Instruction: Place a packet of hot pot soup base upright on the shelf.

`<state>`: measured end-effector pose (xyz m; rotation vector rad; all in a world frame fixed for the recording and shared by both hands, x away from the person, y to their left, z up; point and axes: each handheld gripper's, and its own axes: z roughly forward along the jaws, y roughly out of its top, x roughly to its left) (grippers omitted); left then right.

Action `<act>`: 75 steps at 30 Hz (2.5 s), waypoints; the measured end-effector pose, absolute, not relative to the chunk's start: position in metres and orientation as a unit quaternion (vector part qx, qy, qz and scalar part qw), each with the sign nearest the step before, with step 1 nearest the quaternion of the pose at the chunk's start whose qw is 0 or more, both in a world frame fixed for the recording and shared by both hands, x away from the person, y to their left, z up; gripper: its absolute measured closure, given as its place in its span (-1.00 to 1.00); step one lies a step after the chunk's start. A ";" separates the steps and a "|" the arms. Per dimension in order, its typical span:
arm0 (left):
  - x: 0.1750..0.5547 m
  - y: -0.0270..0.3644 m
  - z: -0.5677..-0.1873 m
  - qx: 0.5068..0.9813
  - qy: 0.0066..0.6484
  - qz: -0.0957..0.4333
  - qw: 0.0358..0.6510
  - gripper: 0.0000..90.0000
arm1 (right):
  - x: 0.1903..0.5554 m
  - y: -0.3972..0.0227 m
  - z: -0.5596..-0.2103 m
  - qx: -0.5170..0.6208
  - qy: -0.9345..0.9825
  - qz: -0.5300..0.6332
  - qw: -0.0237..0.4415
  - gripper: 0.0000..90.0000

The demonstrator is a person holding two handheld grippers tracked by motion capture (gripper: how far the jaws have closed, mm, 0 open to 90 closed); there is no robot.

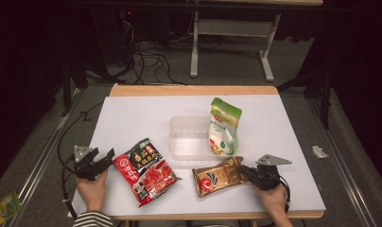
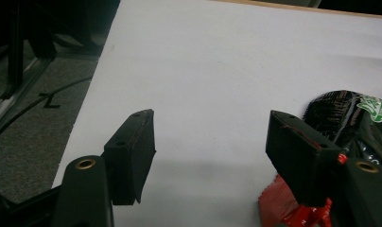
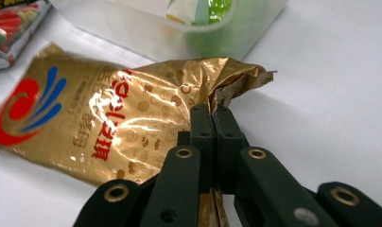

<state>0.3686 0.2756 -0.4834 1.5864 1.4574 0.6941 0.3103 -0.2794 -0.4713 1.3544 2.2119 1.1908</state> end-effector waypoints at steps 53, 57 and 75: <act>0.369 0.276 -0.484 0.634 0.584 0.276 0.426 -0.25 | 0.303 -0.289 -0.400 0.398 0.766 0.483 0.150 1.00; 0.369 0.276 -0.484 0.634 0.584 0.275 0.426 -0.24 | 0.303 -0.288 -0.394 0.391 0.766 0.488 0.147 1.00; 0.369 0.276 -0.484 0.633 0.584 0.276 0.426 -0.25 | 0.299 -0.288 -0.375 0.371 0.762 0.513 0.136 1.00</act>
